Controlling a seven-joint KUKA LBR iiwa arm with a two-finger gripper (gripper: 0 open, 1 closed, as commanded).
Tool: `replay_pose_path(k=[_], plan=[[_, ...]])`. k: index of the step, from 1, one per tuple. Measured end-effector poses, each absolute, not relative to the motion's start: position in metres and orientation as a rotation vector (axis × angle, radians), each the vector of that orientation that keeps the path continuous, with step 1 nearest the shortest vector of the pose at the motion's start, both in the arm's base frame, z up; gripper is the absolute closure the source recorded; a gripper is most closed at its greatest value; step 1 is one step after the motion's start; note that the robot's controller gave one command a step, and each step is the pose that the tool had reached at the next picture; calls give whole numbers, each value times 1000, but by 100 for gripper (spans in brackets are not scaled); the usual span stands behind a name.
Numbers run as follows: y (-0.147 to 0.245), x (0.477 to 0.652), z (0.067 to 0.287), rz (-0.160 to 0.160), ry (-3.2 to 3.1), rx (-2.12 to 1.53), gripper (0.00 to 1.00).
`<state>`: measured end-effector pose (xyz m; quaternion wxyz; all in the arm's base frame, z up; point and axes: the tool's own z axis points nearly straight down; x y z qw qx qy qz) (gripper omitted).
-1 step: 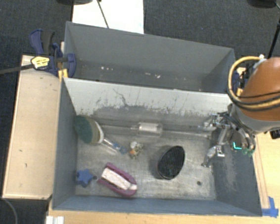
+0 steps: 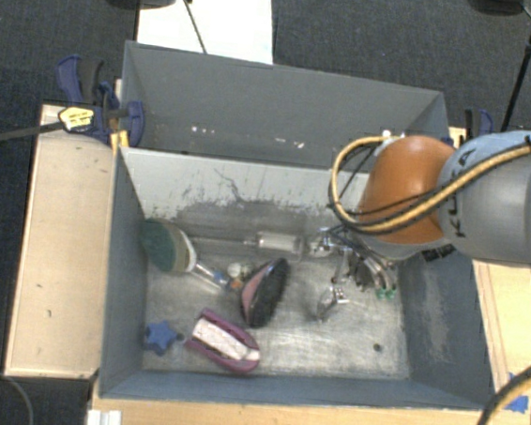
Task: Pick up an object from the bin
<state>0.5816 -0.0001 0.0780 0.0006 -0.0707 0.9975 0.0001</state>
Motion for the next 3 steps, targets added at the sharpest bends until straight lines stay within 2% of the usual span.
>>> replay_pose_path(k=[1, 2, 3], plan=[[60, 587, 74, -2, 3114, -329, 0], [115, 543, 73, -1, 3076, -581, 0], [158, 538, 73, -3, 3062, -631, 0]])
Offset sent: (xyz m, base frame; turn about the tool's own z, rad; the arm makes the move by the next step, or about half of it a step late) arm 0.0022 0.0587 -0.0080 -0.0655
